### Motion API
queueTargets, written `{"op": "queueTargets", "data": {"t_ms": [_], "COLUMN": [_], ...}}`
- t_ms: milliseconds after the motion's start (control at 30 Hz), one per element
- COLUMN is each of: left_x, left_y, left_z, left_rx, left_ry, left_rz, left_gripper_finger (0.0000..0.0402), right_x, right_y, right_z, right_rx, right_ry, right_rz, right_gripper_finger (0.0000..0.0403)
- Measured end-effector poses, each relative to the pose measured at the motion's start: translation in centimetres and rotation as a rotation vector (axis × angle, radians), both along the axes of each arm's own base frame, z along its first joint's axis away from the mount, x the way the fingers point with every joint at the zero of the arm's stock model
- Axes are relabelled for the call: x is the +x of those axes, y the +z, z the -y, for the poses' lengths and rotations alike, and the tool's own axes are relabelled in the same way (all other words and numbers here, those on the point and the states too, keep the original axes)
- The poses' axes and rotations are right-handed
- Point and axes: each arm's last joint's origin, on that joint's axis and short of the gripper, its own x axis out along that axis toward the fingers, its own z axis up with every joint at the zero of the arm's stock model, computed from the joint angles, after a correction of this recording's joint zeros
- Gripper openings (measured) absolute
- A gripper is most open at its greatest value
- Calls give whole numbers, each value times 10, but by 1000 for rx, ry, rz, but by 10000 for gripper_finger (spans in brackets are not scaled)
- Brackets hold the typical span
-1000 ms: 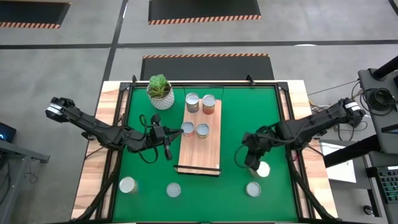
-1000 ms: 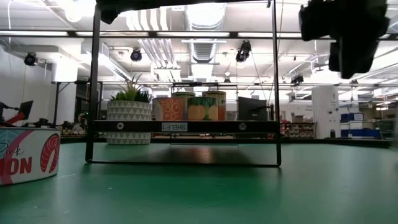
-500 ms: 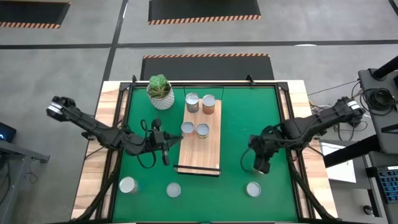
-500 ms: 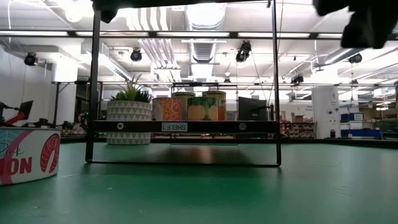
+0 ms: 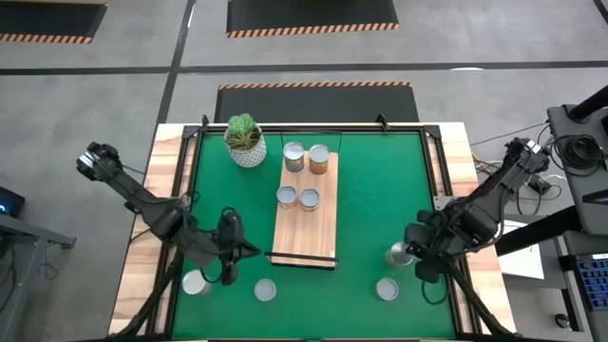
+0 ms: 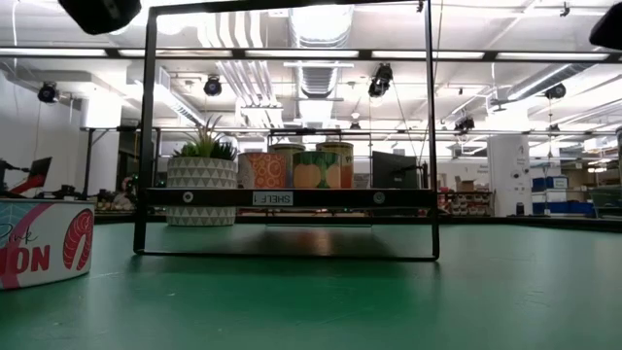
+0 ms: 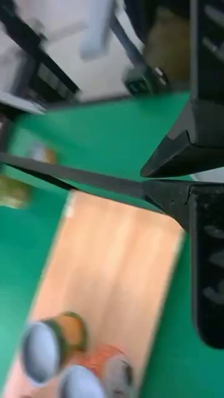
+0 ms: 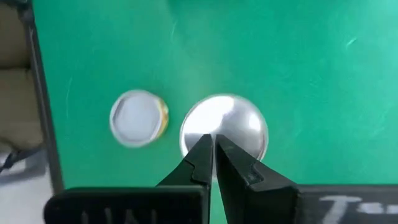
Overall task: Pick and place cans onto a shelf
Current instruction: Put the canned pears on the shelf
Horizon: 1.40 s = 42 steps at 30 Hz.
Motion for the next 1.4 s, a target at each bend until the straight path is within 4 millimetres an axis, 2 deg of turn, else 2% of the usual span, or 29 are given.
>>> {"op": "queueTargets", "data": {"t_ms": [200,367,700,833,967,1167,1400], "left_x": [14,32,65,70,71,69,69], "left_y": [-23,-42,-34,-31,-31,-30,-30], "left_z": [12,21,42,44,44,42,40], "left_rx": [118,179,284,345,359,375,395], "left_ry": [1,15,-28,-5,-3,3,14], "left_rz": [-220,-309,-338,-355,-367,-356,-347], "left_gripper_finger": [0,0,0,0,0,0,0], "right_x": [0,0,-4,-8,-14,-15,-14], "right_y": [2,2,-6,-19,-27,-30,-32], "right_z": [1,0,-4,-9,-12,-11,-12], "right_rx": [-46,-49,7,-28,-32,-42,-71], "right_ry": [-24,-22,-17,5,-58,-76,-69], "right_rz": [71,69,-5,-10,-8,-4,-1], "right_gripper_finger": [9,9,9,9,18,75,194]}}
